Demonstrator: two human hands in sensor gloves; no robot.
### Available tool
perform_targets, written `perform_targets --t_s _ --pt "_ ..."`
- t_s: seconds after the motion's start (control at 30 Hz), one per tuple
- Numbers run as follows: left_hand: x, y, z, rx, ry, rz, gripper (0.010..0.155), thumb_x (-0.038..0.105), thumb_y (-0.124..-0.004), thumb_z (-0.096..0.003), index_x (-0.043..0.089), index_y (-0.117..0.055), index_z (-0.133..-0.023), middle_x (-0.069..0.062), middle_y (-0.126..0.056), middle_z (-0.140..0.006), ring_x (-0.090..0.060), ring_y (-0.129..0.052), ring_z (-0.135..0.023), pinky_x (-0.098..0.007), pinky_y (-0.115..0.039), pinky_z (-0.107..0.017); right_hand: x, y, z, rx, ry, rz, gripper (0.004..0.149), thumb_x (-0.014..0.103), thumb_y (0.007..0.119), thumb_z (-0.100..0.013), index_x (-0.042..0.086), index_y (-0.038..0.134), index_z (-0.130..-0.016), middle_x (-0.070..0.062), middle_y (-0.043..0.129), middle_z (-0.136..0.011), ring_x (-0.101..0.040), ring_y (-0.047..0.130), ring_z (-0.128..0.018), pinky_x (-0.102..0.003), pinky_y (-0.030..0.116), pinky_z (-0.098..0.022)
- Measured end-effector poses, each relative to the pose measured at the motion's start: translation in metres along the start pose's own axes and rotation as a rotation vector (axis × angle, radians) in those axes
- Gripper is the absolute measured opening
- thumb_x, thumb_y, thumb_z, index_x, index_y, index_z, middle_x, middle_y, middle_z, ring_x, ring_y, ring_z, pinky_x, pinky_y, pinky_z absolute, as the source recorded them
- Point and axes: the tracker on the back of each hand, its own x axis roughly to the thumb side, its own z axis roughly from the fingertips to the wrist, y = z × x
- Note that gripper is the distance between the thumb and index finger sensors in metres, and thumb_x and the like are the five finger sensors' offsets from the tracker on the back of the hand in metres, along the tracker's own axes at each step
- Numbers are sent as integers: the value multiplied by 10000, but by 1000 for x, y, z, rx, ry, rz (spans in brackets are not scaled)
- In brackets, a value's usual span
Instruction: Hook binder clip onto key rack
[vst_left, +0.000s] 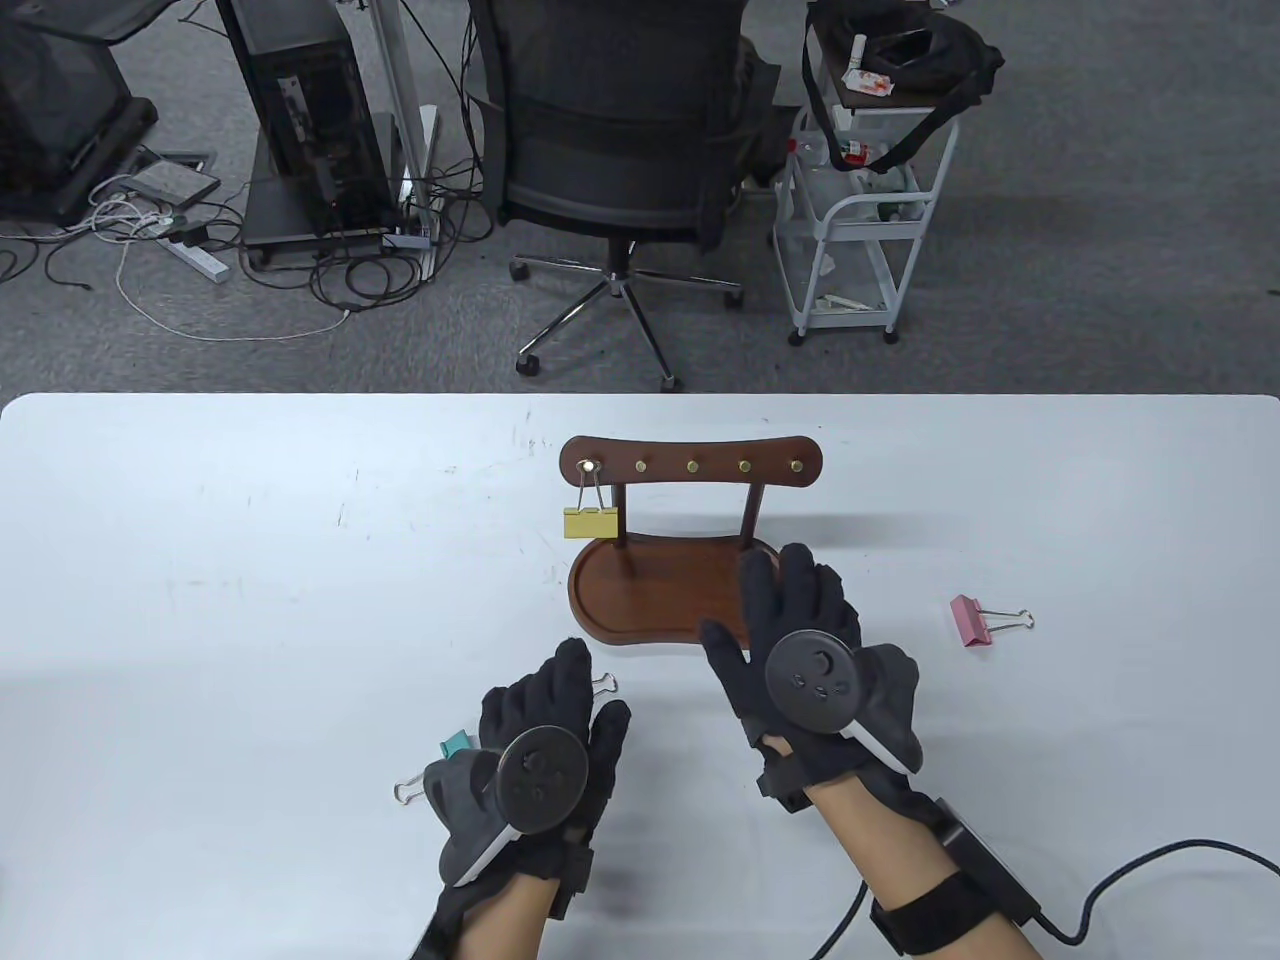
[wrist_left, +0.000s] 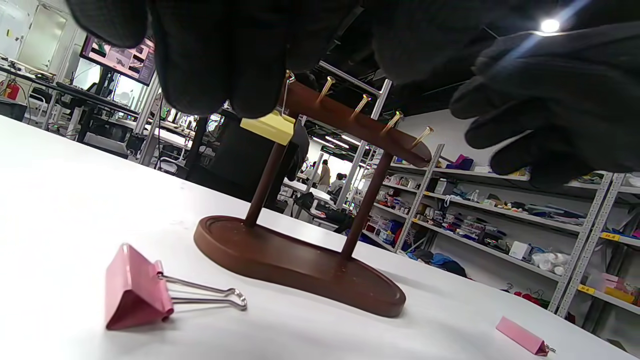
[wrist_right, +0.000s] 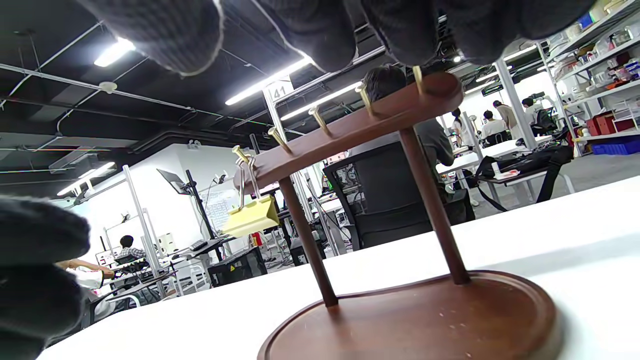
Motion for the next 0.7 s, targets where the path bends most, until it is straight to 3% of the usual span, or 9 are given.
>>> perform_targets --t_s 0.17,0.7 --pt "0 -1 -1 -4 -8 4 730 424 -764 -587 -28 -596 -1136 -283 -798 -1052 -573 -817 -903 -756 -553 -696 -2 -2 19 1 13 18 813 555 629 -590 1 508 -1172 -435 481 -1140 -751 528 -909 -779 495 -602" --pt "-4 -2 -1 -13 3 -37 735 425 -766 -586 -32 -596 -1135 -286 -799 -1049 -575 -820 -897 -758 -571 -684 -10 27 55 44 84 -50 811 559 630 -591 3 513 -1170 -435 500 -1132 -731 555 -910 -766 513 -603"
